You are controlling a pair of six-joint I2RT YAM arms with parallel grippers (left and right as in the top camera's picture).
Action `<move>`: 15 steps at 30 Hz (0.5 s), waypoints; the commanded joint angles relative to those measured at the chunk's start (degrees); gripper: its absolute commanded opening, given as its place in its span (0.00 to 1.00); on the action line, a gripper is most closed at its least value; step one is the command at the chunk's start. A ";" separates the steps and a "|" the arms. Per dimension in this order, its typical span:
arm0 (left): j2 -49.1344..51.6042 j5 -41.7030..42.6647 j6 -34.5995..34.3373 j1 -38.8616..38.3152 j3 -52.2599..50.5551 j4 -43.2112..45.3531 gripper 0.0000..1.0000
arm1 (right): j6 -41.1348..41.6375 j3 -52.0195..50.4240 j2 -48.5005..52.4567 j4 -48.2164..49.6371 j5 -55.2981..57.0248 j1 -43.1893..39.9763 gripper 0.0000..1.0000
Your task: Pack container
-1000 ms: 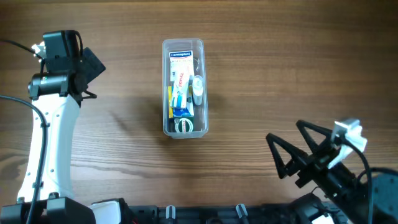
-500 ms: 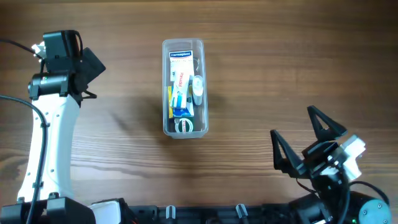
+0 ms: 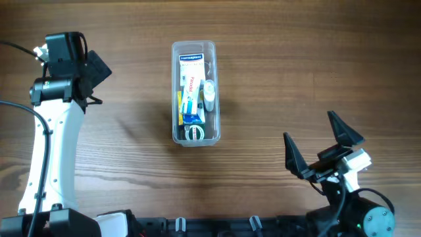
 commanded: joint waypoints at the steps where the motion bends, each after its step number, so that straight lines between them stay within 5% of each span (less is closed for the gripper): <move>1: -0.46 -0.52 -0.09 0.26 0.87 -0.04 1.00 | -1.31 -2.62 -2.38 0.57 -1.11 -1.11 1.00; 15: -0.46 -0.52 -0.09 0.26 0.87 -0.04 1.00 | -4.50 -13.79 -2.91 4.92 0.50 -2.19 1.00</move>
